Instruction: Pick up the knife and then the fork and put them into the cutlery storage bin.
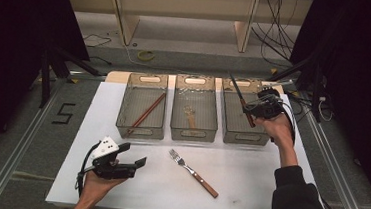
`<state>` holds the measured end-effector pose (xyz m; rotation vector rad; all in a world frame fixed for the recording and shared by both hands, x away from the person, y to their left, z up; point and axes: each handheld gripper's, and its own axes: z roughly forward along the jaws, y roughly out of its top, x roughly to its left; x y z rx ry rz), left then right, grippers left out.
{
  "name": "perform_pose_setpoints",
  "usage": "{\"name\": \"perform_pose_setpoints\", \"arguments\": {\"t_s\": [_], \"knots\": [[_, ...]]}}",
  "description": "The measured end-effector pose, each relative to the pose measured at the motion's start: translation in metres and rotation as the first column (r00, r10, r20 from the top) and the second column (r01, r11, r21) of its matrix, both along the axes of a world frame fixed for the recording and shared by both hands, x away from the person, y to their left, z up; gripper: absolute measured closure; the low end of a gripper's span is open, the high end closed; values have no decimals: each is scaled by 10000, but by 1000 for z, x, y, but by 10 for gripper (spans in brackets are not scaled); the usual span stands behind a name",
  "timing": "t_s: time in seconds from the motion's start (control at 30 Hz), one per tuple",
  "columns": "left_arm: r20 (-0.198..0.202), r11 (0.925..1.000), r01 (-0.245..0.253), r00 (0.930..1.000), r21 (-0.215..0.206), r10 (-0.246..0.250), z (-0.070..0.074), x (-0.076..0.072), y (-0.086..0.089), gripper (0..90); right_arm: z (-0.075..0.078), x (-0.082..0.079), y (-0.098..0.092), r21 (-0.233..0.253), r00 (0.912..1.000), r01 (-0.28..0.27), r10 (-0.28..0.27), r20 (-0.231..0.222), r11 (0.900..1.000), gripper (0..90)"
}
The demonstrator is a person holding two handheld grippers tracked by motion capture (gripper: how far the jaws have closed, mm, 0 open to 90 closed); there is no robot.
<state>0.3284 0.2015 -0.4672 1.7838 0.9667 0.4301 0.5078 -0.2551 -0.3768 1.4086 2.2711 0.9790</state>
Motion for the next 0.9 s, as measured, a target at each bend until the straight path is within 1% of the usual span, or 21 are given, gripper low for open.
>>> {"name": "perform_pose_setpoints", "arguments": {"t_s": [0.37, 0.43, 0.67, 0.9], "knots": [[-21, 10000, -19, 10000, -46, 19, 0, 0, 0, 175, -6, 4, 2, -208, 9990, 335, -341, -296, 9992, 772], [-21, 10000, -21, 10000, -53, 21, 0, 0, 0, 175, -8, 5, 2, -230, 9989, 366, -373, -298, 9991, 772], [-24, 10000, 6, 10000, 9, -6, 0, 0, 0, 175, -16, 5, 2, -324, 9971, 507, -525, -556, 9982, 772], [-31, 10000, 9, 10000, 21, -9, 0, 0, 0, 175, -22, 6, 3, -374, 9958, 575, -601, -697, 9976, 771]]}}
